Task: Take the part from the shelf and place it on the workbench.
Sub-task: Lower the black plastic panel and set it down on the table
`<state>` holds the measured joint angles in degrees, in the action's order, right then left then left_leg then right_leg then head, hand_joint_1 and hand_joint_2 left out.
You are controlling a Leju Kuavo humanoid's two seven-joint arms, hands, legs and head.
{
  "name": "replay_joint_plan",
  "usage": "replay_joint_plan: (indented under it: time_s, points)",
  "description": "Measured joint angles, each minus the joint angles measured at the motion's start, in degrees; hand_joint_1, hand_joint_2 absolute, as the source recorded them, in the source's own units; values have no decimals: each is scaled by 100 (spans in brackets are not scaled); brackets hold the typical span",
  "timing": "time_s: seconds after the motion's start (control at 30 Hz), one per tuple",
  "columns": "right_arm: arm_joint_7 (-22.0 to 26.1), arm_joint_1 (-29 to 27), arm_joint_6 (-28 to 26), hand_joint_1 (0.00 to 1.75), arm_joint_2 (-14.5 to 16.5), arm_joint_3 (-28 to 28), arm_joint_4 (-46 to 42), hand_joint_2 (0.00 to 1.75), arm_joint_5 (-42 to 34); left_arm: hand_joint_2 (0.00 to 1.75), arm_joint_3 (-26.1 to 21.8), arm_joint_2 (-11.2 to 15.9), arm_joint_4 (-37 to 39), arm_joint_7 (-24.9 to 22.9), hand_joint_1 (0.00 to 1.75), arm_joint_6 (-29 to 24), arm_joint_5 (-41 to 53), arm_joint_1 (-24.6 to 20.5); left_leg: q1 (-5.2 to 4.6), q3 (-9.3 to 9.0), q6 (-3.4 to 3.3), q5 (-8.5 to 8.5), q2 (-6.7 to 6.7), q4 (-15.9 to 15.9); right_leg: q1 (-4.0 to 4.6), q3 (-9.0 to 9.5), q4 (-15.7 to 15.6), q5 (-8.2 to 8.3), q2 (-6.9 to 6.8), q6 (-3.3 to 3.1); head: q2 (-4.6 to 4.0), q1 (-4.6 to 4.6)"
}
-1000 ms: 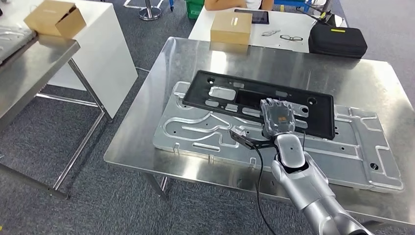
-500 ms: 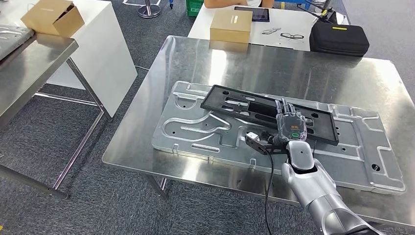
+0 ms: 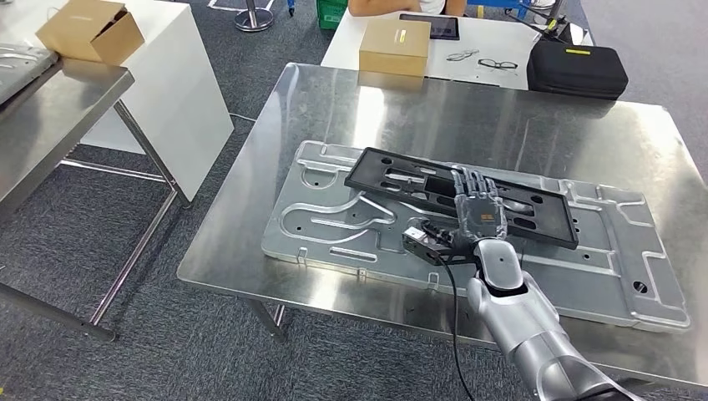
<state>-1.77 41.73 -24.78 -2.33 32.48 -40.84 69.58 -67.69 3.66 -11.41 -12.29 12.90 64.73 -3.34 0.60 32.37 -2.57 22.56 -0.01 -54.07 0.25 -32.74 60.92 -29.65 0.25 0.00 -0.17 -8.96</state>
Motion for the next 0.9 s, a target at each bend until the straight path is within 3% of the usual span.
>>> replay_joint_plan:
  time_s: [0.07, 0.1, 0.13, 0.17, 0.23, 0.27, 0.33, 0.43, 0.5, 0.57, 0.6, 0.63, 0.67, 0.7, 0.77, 0.8, 0.9]
  points:
    - [-55, -94, 89, 0, 60, 0, -280, 0, 8, 0, 1, -4, 0, -16, 0, -48, 16, -7, 4, 13, -5, -10, 8, -3, -59, -358, 758, -364, -1, 58, 0, 0]
    - [-82, -148, 116, 0, 80, 0, -386, 0, 15, 0, 1, -9, 0, -19, 0, -57, 20, -9, 13, 32, 2, -5, 5, -26, -98, -505, 1056, -452, -4, 93, 0, 0]
    - [-101, -194, 133, 0, 98, 0, -479, 0, 21, 0, 1, -15, 0, -22, 0, -60, 23, -9, 29, 55, 19, 5, 0, -62, -139, -563, 1159, -424, -8, 132, 0, 1]
    - [-111, -225, 140, 0, 108, 0, -558, 0, 24, 0, 2, -22, 0, -26, 0, -61, 24, -8, 54, 84, 47, 23, -7, -115, -179, -508, 1028, -286, -14, 172, 1, 0]
    - [-114, -249, 146, 0, 117, 0, -695, 0, 26, 0, 1, -30, 0, -30, 0, -62, 25, -3, 107, 161, 141, 81, -21, -268, -244, -193, 361, 66, -15, 248, 1, 1]
    - [-108, -251, 143, 0, 124, 0, -748, 0, 25, 0, 1, -29, 0, -31, 0, -66, 26, -1, 116, 208, 198, 111, -28, -358, -250, -75, 87, 174, 2, 250, 1, 0]
    - [-90, -282, 98, 0, 133, 1, -855, 0, 33, 0, 0, -30, -1, -38, 0, -96, 38, 3, 113, 283, 301, 124, -42, -453, -225, -47, -63, 200, 39, 181, 1, -1]
    - [-121, -421, -162, 0, 172, 53, -1200, 0, 206, 0, 0, -42, -1, -57, 0, -182, 61, 18, 136, 338, 411, 133, -44, -475, -211, -125, -50, 289, 40, 8, 0, -3]
    - [-220, -581, -420, 0, 201, 153, -1621, 0, 456, 0, 0, -52, 0, -63, 0, -230, 67, 23, 148, 468, 435, 451, -29, -814, -212, -177, -82, 362, 24, -95, 0, -3]
    - [-314, -786, -656, 0, 204, 286, -2097, 0, 712, 0, 0, -64, -1, -64, 0, -242, 71, 23, 141, 683, 431, 943, -23, -1497, -178, -242, -86, 417, 3, -149, 1, -3]
    - [-341, -890, -754, 0, 200, 355, -2324, 0, 814, 44, 0, -70, -1, -64, 0, -237, 73, 25, 135, 757, 426, 1114, -23, -1802, -156, -284, -81, 443, -8, -161, 1, -3]
    - [-352, -988, -823, 0, 194, 417, -2522, 0, 883, 87, -1, -77, -1, -63, 0, -226, 74, 28, 128, 749, 415, 1179, -22, -1943, -135, -326, -74, 468, -15, -166, 1, -3]
    - [-350, -1071, -872, 0, 188, 472, -2700, 0, 924, 131, -1, -83, 0, -64, 0, -209, 75, 31, 119, 635, 395, 1139, -22, -1870, -117, -370, -67, 495, -19, -167, 0, -3]
    - [-334, -1136, -901, 0, 182, 519, -2858, 0, 944, 175, -2, -88, -1, -68, 0, -189, 74, 33, 108, 418, 365, 1022, -22, -1593, -104, -407, -59, 522, -20, -163, 0, -3]
    - [-256, -1215, -921, 0, 171, 601, -3109, 0, 927, 175, -7, -92, -2, -86, 0, -150, 68, 31, 68, -85, 297, 797, -22, -818, -85, -454, -55, 578, -21, -134, 0, -3]
    - [-196, -1238, -921, 0, 163, 647, -3211, 0, 897, 175, -11, -93, -2, -98, 0, -138, 61, 27, 42, -228, 273, 734, -23, -561, -83, -464, -59, 607, -22, -106, 0, -3]
    - [-9, -1325, -895, 0, 142, 829, -3444, 0, 763, 175, -49, -98, -2, -121, 0, -119, 3, 27, -8, -245, 212, 628, -23, -400, -89, -465, -104, 710, -24, 15, 0, -2]
